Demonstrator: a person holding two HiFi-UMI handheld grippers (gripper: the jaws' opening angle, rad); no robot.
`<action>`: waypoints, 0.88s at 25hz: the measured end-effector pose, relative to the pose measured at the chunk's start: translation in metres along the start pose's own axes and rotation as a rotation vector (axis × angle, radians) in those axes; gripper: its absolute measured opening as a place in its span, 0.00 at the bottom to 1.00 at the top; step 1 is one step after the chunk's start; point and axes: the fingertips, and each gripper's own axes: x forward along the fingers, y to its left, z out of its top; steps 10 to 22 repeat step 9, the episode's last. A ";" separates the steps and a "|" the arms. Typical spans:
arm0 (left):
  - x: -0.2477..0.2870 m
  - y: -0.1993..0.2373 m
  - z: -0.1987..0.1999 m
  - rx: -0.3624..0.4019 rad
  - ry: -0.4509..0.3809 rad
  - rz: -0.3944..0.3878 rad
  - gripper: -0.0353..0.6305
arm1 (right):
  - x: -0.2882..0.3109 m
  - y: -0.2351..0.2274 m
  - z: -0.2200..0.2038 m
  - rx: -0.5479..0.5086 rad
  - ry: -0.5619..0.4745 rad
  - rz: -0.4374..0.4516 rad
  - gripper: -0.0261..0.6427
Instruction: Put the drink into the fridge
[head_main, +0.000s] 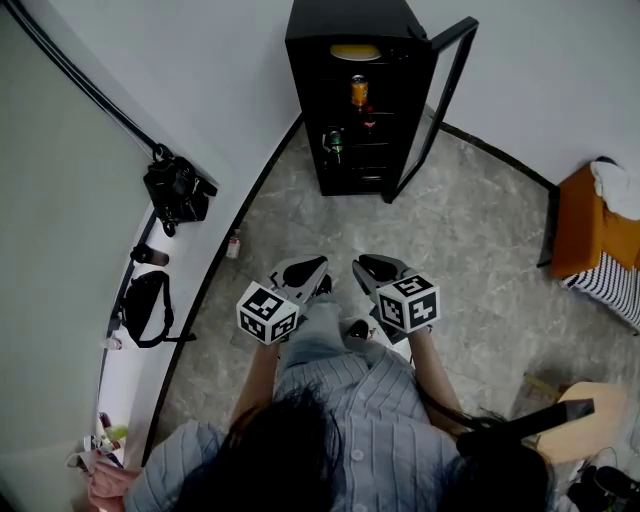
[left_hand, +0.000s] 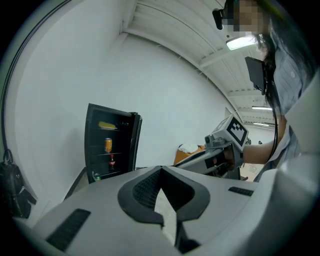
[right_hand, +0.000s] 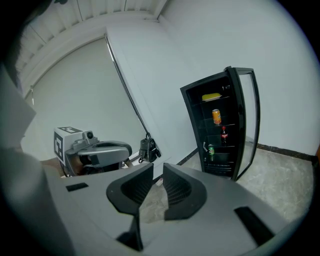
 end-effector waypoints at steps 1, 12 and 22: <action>0.000 0.000 0.000 0.002 -0.002 0.004 0.06 | 0.000 0.000 0.000 0.000 -0.001 0.001 0.14; 0.003 -0.004 0.004 -0.005 -0.014 0.016 0.06 | -0.003 -0.003 0.002 -0.010 0.003 0.011 0.14; 0.003 -0.004 0.004 -0.005 -0.014 0.016 0.06 | -0.003 -0.003 0.002 -0.010 0.003 0.011 0.14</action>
